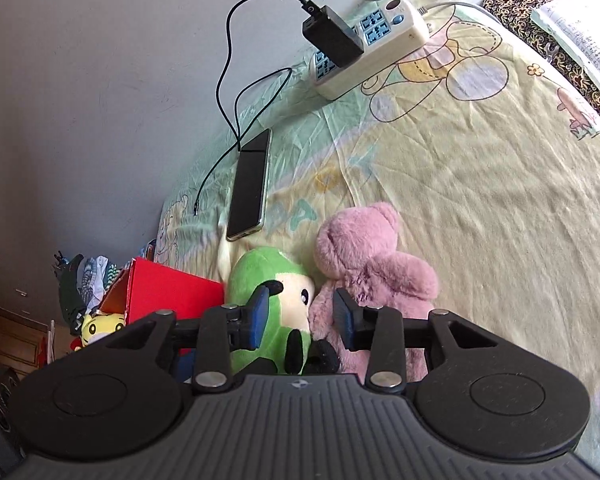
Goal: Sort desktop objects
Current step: 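Move the right gripper to the green plush and grasp it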
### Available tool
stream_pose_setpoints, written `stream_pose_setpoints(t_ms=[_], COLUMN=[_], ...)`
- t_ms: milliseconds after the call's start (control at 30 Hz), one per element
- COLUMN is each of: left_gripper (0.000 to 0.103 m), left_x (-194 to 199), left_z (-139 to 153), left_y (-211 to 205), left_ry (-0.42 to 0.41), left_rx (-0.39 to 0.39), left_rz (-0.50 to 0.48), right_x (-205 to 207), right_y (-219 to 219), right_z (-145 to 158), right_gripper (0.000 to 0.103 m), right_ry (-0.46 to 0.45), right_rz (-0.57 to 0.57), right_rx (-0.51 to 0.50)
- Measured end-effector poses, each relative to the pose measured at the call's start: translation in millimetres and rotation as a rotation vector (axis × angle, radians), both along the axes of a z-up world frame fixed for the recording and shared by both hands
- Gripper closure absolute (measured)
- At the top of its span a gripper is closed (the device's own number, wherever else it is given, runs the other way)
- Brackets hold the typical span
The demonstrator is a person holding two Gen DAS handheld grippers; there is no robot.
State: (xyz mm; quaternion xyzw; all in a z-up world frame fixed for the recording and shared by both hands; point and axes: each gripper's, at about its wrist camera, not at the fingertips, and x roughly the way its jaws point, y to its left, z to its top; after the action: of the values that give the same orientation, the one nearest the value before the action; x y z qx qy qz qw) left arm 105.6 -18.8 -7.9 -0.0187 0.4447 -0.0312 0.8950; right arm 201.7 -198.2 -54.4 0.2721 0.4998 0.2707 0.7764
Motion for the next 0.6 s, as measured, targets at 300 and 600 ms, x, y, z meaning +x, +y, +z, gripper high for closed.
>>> stream_pose_setpoints(t_ms=[300,600], left_gripper=[0.042,0.045], left_x=[23,29], left_z=[-28,-34], left_y=[13,15], left_ry=[0.101,0.106], left_rx=[-0.039,-0.041], left_rz=[0.024,0.036], right_x=[17,29], right_y=[30,59], right_z=[-17,-34], right_gripper=[0.064,0.062], right_ry=[0.035,0.027], right_rz=[0.095,0.170], right_rx=[0.026,0.035])
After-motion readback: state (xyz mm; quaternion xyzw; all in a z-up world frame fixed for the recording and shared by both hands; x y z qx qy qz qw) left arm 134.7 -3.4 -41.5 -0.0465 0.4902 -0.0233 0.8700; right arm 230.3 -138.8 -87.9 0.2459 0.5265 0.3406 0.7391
